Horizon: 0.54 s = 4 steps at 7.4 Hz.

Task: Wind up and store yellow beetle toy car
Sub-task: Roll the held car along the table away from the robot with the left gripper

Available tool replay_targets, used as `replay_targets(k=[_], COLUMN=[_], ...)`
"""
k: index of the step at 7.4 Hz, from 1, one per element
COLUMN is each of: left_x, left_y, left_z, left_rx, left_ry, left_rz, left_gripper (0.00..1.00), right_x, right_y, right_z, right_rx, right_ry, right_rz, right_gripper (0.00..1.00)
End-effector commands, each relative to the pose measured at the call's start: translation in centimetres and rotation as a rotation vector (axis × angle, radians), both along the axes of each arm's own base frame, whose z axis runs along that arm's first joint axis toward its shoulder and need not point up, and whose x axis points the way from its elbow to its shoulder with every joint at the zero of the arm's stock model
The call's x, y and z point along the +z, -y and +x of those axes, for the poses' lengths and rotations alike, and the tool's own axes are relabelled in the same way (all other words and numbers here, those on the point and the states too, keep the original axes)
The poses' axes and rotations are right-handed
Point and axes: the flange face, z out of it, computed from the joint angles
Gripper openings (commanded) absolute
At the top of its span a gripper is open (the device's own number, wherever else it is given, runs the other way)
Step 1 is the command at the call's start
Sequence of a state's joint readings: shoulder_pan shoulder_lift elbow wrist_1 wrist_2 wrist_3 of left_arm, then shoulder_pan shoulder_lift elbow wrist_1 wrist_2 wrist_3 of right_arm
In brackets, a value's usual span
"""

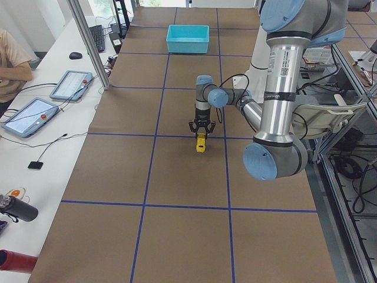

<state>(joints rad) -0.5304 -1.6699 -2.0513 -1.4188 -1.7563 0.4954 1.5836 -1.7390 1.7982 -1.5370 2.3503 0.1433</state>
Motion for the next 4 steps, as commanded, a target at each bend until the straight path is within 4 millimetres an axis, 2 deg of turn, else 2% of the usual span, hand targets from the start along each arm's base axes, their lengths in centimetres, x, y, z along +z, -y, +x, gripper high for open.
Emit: replay_targets(k=[1,2,4], left_x=[-2.7,-2.0,-1.5], left_y=[1.6,4.3,6.6], left_z=[-0.1,-0.7,1.1], left_rx=[-0.036,-0.077,-0.034], left_ry=[-0.098,-0.079,-0.055], left_rz=[0.054,0.051,0.061], left_gripper=[0.0,0.0,0.0], right_x=[0.0,0.0,0.0], right_y=[0.0,0.0,0.0], right_z=[0.0,0.0,0.1], right_rx=[0.001,0.0,0.003], right_ry=[0.0,0.001,0.0], right_rz=[0.001,0.001,0.0], right_gripper=[1.0,1.0,1.0])
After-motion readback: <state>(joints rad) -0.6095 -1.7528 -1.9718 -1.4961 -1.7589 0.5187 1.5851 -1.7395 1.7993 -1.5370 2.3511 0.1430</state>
